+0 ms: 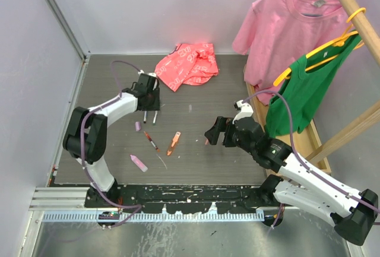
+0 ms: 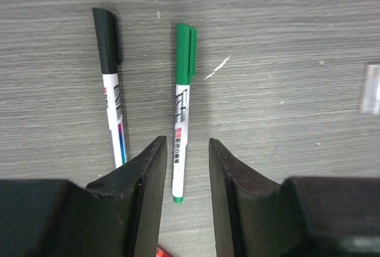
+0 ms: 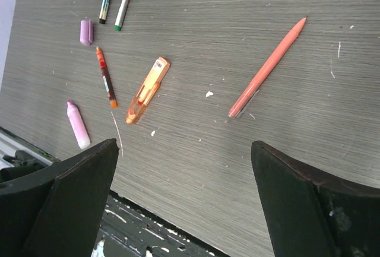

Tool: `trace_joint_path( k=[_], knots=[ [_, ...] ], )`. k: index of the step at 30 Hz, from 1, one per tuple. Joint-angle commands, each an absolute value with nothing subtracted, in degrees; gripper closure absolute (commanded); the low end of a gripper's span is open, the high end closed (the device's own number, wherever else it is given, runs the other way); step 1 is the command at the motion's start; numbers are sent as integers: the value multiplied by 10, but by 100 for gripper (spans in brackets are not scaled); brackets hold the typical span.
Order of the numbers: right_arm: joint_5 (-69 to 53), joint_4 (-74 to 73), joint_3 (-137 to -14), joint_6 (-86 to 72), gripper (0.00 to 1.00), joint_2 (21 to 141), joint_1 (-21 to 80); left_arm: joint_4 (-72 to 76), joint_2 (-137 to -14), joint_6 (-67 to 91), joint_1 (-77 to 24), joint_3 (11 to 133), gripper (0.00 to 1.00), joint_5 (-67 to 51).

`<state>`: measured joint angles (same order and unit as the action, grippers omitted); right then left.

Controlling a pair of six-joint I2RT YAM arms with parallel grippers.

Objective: Insert the pens into the pen caps
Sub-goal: Place the pen at the center of the board, then pick up the pen from the center of the board.

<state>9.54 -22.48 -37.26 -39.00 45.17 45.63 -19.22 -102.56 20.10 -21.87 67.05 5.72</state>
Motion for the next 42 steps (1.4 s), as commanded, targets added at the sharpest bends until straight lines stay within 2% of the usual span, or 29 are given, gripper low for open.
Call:
trace_joint_path(
  k=[1,7,9,14,18,22,24,25,28,36,40,42],
  knots=[
    [145,-215,-378,-393,1,449,455,-196,-947,204,-215,698,64,48],
    [182,-234,-376,-412,1,439,454,-240,-872,207,-215,702,54,25],
    [210,-254,-376,-430,1,443,454,-276,-850,205,-216,712,53,-8],
    [269,-299,-384,-462,1,477,455,-303,-758,204,-216,678,45,-20],
    [269,-305,-401,-461,3,513,454,-343,-682,184,-216,657,21,-14],
    [262,-305,-421,-456,7,563,455,-383,-638,162,-216,638,14,-24],
    [262,-305,-434,-453,9,593,454,-393,-617,161,-216,623,3,-29],
    [263,-305,-443,-451,10,609,454,-396,-606,161,-216,615,1,-33],
    [266,-301,-463,-442,11,657,455,-396,-572,163,-216,592,2,-27],
    [269,-270,-507,-433,24,768,446,-458,-551,199,-216,595,2,25],
    [260,-245,-522,-430,35,823,432,-469,-527,209,-216,592,2,50],
    [258,-233,-529,-430,37,846,426,-470,-516,215,-216,588,2,61]
  ],
)
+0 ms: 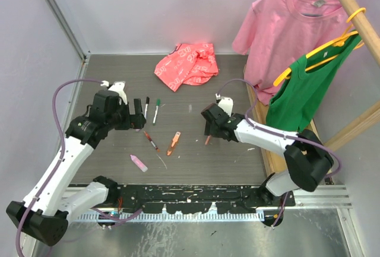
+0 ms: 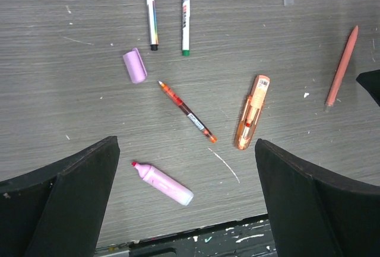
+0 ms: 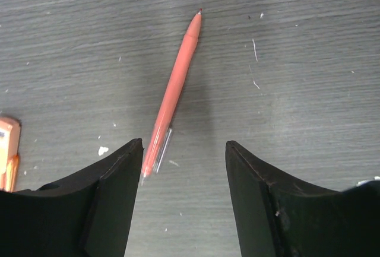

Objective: Insert the pens into the pen caps
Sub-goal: Pick up the pen from the center of the board.

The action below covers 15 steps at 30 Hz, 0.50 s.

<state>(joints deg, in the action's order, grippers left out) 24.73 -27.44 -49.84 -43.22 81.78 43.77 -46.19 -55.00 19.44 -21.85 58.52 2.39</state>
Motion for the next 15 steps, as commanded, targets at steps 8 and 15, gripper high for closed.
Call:
trace_joint_path(
  k=[8,15],
  knots=[
    [225,-199,-558,-432,40,913,403,-491,-504,222,-217,579,2,63],
    [226,-235,-595,-427,45,964,399,-523,-503,222,-216,585,2,94]
  ],
)
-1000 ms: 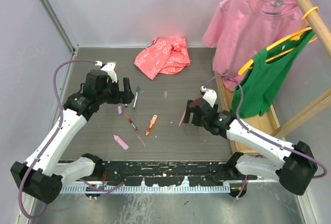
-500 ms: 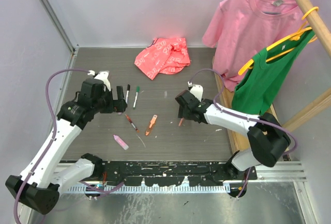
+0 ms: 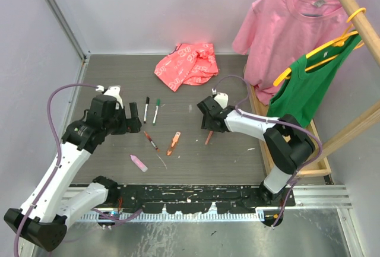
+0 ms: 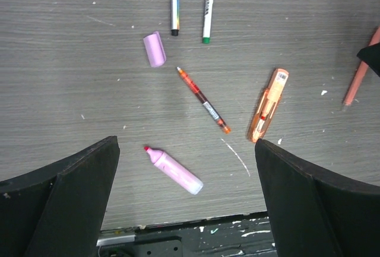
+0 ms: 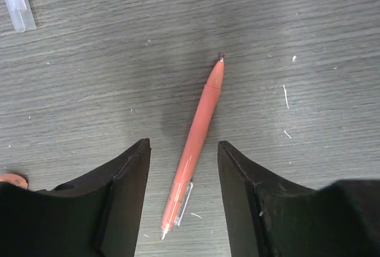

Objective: Insert the pens into the pen caps
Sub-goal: Pick up the pen from the center of the board.

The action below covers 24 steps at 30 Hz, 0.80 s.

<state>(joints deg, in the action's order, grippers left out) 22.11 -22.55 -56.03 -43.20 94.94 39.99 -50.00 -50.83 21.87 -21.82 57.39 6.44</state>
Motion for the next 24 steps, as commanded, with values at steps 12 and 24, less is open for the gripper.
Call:
trace_joint_path(
  k=[12,24],
  knots=[
    [227,-250,-601,-427,56,984,396,-555,-530,234,-216,605,2,134],
    [218,-248,-591,-426,62,990,389,-462,-427,178,-216,558,2,82]
  ],
)
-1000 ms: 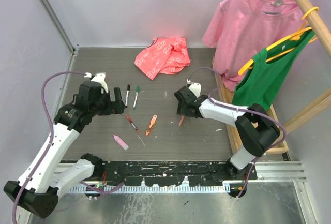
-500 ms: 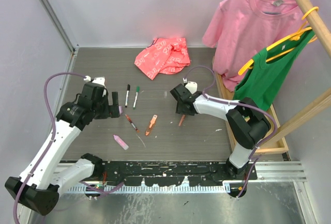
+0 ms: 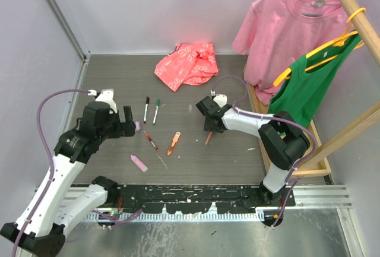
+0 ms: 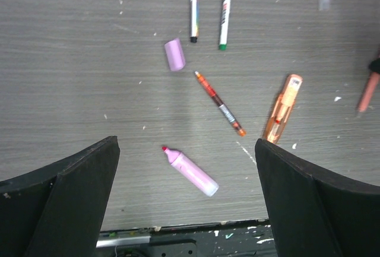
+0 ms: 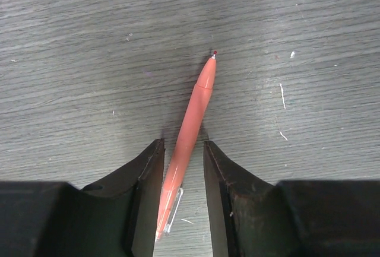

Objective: Insert the pens into the pen caps
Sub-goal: Pick up the pen from the center of the board.

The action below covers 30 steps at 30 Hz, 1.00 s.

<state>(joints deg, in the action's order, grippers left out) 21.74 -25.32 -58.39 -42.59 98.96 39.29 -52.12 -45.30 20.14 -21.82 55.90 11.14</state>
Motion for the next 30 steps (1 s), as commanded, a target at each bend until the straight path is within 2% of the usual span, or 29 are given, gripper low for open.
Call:
trace_joint_path(
  k=[1,5,14,25,30],
  knots=[
    [216,-246,-590,-426,63,990,389,-456,-421,174,-216,557,2,69],
    [207,-240,-585,-426,69,990,386,-452,-417,171,-216,556,2,26],
    [204,-239,-568,-428,75,983,383,-446,-427,173,-216,557,2,0],
    [199,-236,-538,-427,100,942,373,-422,-435,194,-216,551,2,-24],
    [220,-235,-527,-413,100,869,373,-430,-450,195,-216,570,2,-22]
  ],
)
